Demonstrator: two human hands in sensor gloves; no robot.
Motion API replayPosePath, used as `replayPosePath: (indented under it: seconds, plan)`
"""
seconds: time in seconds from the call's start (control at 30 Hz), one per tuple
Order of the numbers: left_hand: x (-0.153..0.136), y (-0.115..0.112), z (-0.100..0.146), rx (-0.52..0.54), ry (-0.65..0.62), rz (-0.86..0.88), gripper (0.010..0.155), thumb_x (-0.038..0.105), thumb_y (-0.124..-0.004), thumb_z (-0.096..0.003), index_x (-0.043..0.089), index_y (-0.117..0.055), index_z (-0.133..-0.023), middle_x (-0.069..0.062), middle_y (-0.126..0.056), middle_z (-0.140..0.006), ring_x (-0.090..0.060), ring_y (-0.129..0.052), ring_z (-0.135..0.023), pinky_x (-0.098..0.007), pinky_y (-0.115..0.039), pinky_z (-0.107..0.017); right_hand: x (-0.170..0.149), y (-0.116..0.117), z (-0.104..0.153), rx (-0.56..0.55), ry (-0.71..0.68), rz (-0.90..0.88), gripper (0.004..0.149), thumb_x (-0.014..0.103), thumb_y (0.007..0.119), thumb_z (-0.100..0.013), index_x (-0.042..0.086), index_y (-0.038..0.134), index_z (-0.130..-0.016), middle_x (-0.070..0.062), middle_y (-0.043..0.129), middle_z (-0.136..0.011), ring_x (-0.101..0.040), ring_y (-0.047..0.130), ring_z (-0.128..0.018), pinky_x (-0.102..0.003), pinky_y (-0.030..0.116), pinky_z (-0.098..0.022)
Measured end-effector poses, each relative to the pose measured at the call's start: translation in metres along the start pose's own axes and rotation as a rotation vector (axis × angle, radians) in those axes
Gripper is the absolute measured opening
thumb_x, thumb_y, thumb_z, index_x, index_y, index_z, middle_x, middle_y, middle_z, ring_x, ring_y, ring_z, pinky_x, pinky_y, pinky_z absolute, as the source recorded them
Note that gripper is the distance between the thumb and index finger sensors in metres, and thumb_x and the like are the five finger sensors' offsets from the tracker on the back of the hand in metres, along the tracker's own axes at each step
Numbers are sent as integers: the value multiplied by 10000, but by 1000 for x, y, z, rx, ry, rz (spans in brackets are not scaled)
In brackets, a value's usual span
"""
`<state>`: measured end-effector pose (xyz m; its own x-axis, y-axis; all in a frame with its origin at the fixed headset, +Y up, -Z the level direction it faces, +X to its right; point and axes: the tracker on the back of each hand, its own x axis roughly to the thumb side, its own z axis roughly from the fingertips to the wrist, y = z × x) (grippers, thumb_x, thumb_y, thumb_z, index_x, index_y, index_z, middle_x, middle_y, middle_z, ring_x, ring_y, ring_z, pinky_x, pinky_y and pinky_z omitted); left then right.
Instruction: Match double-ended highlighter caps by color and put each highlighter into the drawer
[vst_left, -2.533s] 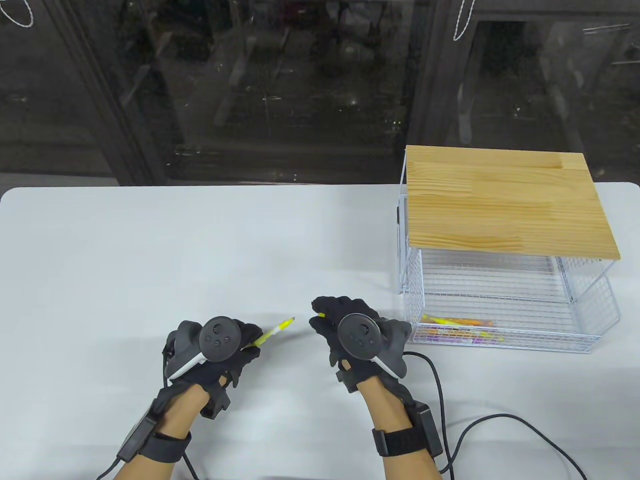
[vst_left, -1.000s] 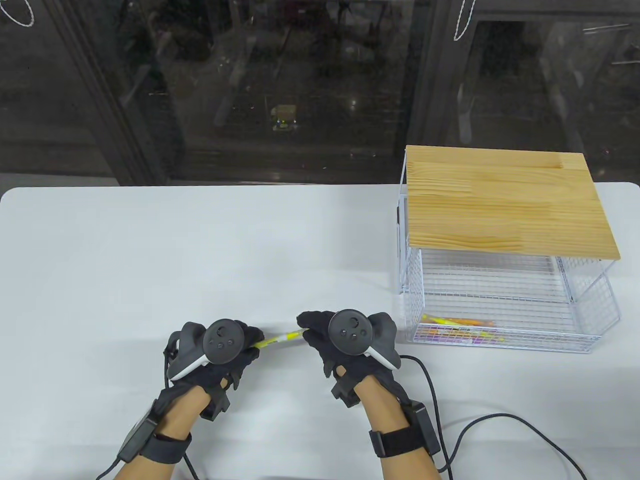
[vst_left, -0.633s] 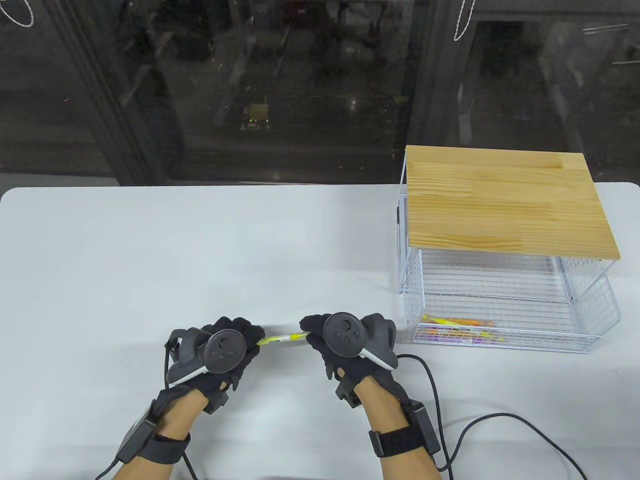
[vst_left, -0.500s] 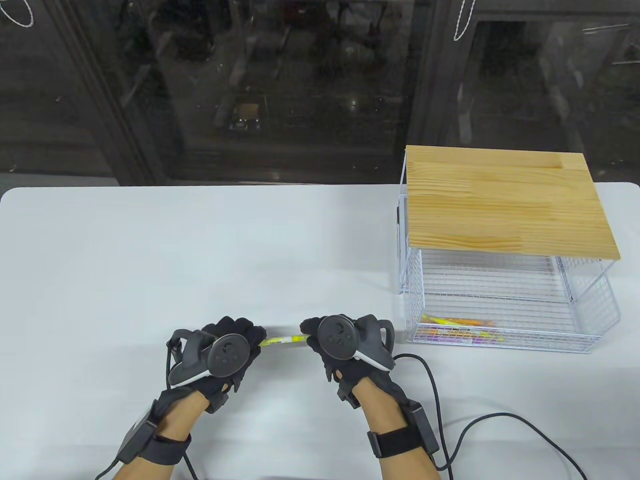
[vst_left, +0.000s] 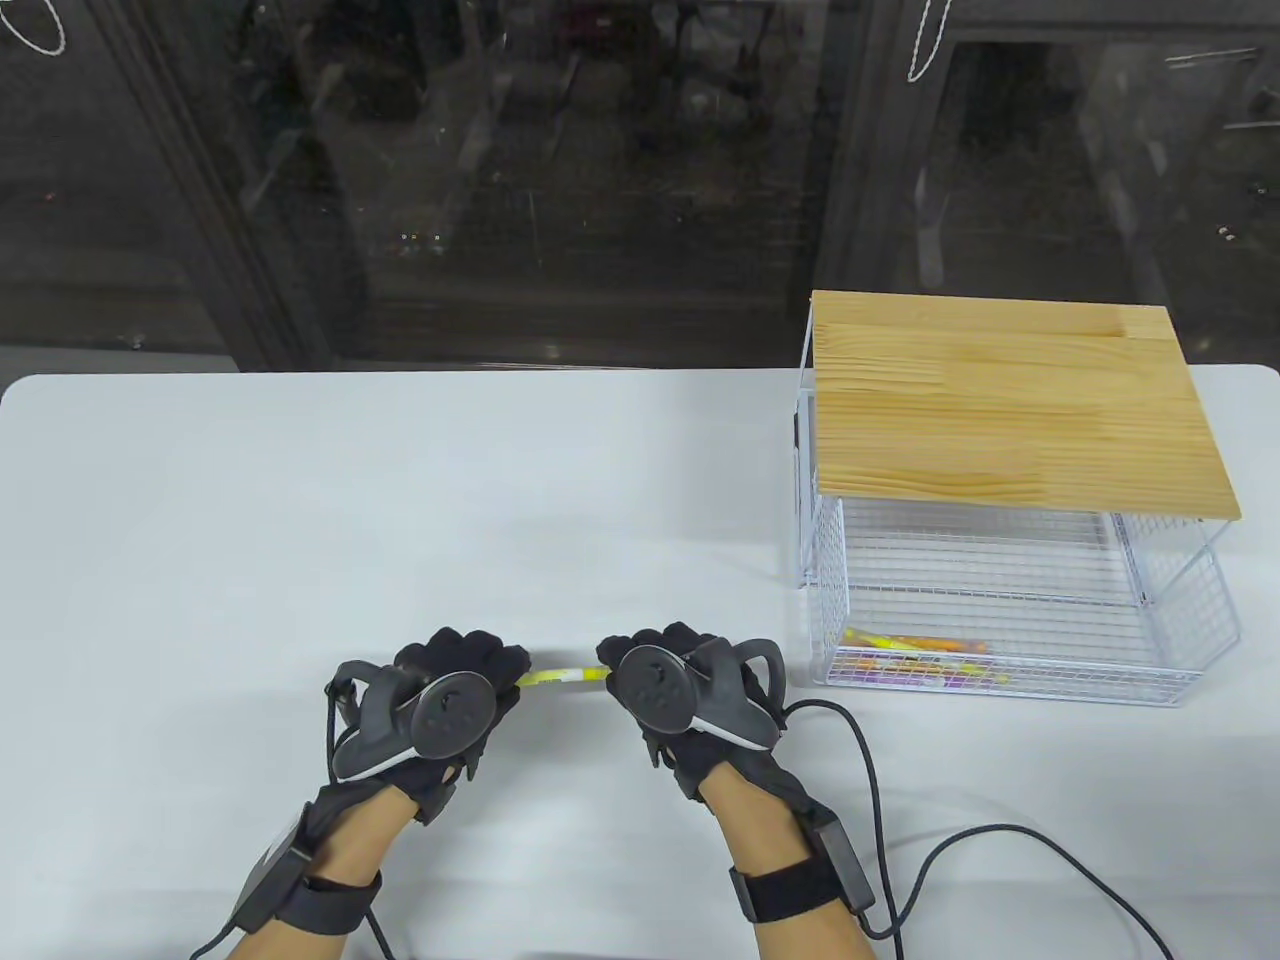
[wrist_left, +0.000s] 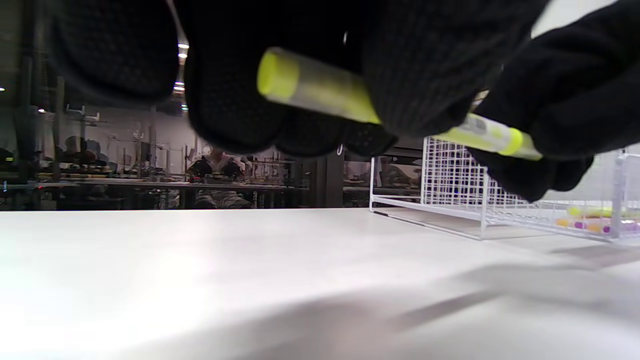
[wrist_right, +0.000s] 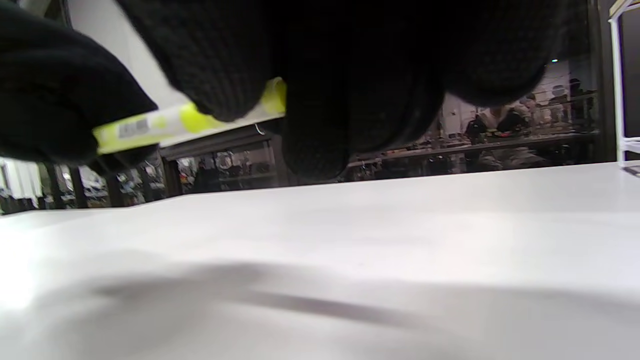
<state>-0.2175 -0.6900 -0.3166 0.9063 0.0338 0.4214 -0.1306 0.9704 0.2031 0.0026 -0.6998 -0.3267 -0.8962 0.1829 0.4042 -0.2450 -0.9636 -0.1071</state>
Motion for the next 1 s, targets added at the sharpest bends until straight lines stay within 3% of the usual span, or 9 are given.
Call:
replayPosePath:
  seconds: [0.17, 0.47, 0.63, 1.0]
  plan:
    - [6, -5, -1, -25, 2, 35, 470, 418, -873, -351, 289, -958, -795, 25, -1002, -769, -289, -991, -612, -558, -843, -443, 10, 4, 1, 3, -12, 40, 448, 428, 843, -426, 283, 874, -849, -50, 889, -889, -345, 886, -687, -512, 770, -508]
    - [9, -13, -3, -72, 6, 119, 470, 426, -866, -355, 295, -950, -799, 27, -999, -775, -293, -990, -620, -558, -843, -444, 31, 12, 1, -2, -59, 48, 466, 443, 858, -413, 274, 878, -846, -36, 925, -843, -338, 897, -681, -525, 759, -520]
    - [9, -13, -4, -92, 13, 122, 481, 439, -862, -360, 324, -921, -823, 33, -980, -814, -296, -984, -642, -561, -838, -454, 37, 10, 0, 0, -85, 97, 440, 430, 883, -390, 300, 900, -810, 4, 984, -720, -303, 934, -628, -508, 777, -512]
    - [-11, -1, -1, -26, 105, 187, 517, 436, -845, -372, 339, -872, -879, 4, -957, -860, -331, -968, -668, -581, -822, -458, 19, -9, 2, -45, -34, 136, 438, 374, 866, -372, 326, 883, -807, 31, 965, -746, -282, 922, -625, -500, 771, -527]
